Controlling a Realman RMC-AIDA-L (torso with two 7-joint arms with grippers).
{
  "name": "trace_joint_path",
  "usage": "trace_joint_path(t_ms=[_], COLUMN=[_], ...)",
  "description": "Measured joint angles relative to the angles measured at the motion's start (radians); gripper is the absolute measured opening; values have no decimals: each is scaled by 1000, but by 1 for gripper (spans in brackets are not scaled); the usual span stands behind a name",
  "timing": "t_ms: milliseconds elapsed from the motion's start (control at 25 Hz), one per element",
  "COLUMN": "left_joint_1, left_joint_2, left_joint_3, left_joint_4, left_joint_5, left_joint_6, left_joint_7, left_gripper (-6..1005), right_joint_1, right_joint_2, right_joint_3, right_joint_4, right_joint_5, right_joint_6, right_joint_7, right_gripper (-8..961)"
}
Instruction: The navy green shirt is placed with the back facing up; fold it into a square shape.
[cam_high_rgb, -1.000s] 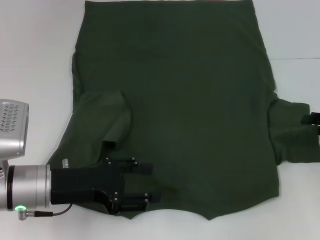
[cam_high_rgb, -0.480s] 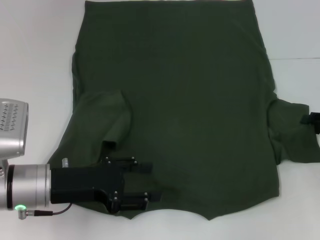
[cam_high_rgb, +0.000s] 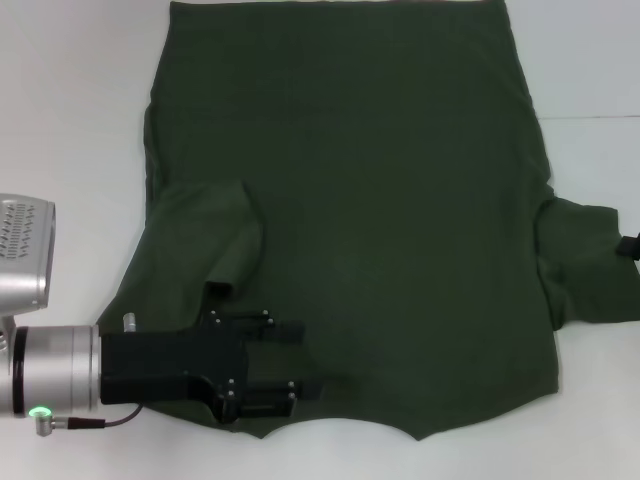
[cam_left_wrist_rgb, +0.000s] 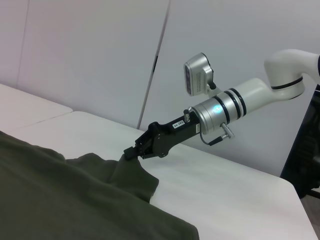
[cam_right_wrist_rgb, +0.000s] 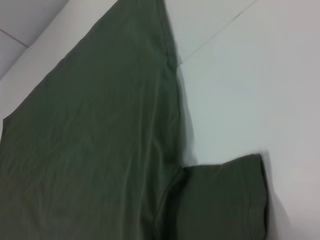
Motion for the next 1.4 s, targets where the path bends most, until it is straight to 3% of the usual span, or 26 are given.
trace_joint_path(t_ms=[280, 520, 880, 1400], left_joint_1=[-2, -6, 1, 8], left_joint_2=[0, 0, -2, -3], left_joint_3=[0, -1, -3, -26], left_joint_4=[3, 6, 1, -8], left_joint_5=[0, -10, -40, -60], left_joint_6=[-2, 1, 9, 20], left_joint_7=[-3, -28, -37, -38], left_gripper=[704, 704, 703, 703], right_joint_1=[-5, -37, -76, -48], right_joint_2=[2, 1, -10, -30], right_joint_3=[27, 97, 110, 122], right_joint_4=[0, -1, -10, -15], right_joint_5=[2, 59, 181, 193], right_joint_6=[2, -16, -54, -49], right_joint_7=[-15, -91, -205, -301], right_gripper=[9, 17, 30, 47])
